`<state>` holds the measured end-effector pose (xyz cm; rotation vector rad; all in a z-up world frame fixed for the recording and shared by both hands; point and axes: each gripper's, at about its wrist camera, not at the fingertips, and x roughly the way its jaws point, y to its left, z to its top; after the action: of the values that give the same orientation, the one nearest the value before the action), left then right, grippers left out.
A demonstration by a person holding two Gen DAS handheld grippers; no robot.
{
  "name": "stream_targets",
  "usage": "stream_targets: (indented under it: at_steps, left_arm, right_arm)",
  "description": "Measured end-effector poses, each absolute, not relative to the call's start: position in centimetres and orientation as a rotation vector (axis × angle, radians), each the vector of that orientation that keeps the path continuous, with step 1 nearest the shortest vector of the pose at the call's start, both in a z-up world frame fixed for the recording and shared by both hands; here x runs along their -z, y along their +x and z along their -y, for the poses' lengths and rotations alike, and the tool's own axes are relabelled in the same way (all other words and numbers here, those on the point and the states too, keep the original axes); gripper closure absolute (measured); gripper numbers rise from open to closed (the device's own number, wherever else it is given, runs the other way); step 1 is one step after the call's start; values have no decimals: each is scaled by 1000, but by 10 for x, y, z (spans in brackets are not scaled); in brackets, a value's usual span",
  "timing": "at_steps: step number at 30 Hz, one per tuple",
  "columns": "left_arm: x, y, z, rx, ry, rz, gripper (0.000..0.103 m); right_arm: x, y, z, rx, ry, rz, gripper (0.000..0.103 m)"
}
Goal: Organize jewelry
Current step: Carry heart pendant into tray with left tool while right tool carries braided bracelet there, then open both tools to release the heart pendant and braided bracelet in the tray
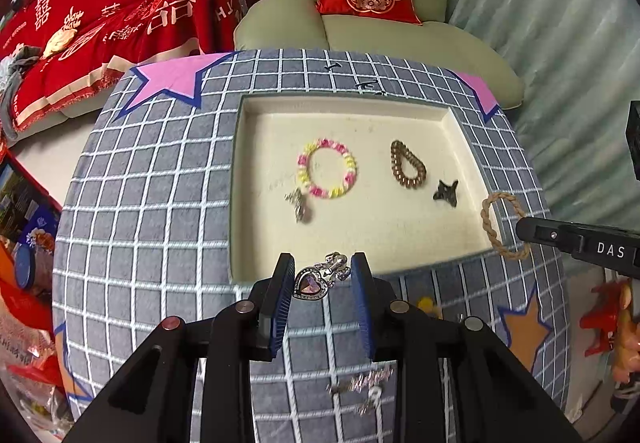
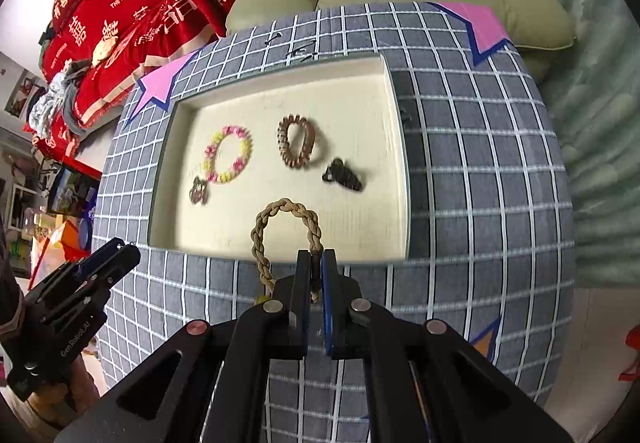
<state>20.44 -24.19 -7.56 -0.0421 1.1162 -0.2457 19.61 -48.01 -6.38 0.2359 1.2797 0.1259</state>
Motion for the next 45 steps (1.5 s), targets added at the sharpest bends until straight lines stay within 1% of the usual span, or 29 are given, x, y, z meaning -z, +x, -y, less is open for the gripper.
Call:
stream_targets:
  at_steps: [16, 32, 45]
  left_arm:
    - [113, 270, 295, 226, -1, -1142, 64]
    - [144, 284, 315, 188, 68, -1171, 64]
    - [148, 284, 323, 177, 130, -1163, 64]
  right_arm:
    - [91, 271, 496, -129, 284, -1274, 98]
    - [130, 298, 502, -113, 288, -1319, 98]
    - [148, 305, 500, -126, 286, -1371, 97]
